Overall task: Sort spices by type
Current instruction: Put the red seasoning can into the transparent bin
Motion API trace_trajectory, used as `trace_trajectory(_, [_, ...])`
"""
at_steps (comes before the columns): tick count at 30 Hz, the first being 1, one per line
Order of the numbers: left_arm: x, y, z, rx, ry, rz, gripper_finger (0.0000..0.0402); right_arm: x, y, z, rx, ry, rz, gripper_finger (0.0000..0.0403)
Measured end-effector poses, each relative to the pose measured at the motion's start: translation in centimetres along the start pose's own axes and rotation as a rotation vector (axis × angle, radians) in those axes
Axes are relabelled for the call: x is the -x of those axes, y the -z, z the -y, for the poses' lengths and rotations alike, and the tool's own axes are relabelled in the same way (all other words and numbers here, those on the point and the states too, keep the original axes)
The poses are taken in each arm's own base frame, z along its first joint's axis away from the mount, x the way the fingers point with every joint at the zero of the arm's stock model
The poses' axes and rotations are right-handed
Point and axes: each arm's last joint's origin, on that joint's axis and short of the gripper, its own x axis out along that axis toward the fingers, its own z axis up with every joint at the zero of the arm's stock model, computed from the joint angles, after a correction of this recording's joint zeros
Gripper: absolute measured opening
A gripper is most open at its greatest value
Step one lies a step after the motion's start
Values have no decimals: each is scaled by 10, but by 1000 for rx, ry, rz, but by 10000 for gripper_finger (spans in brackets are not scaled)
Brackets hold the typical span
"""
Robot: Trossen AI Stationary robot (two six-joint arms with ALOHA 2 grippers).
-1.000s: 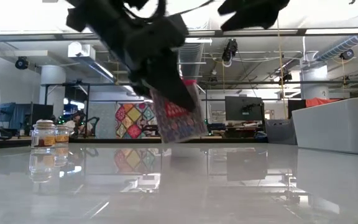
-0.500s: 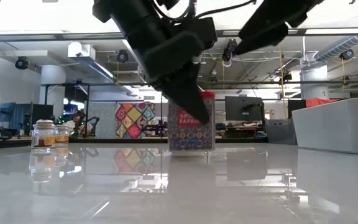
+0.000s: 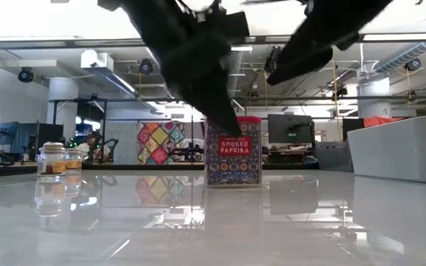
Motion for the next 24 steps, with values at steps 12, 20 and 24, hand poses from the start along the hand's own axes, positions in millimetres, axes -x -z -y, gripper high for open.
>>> trace_trajectory(12, [73, 32, -2, 138, -169, 163, 280, -9, -22, 14, -46, -22, 44, 354])
trace_trajectory(20, [103, 86, -17, 311, -74, 295, 288, -45, -42, 10, 72, -119, -60, 354])
trace_trajectory(24, [100, 104, -23, 418, -60, 294, 288, -59, -56, 11, 124, -97, -134, 354])
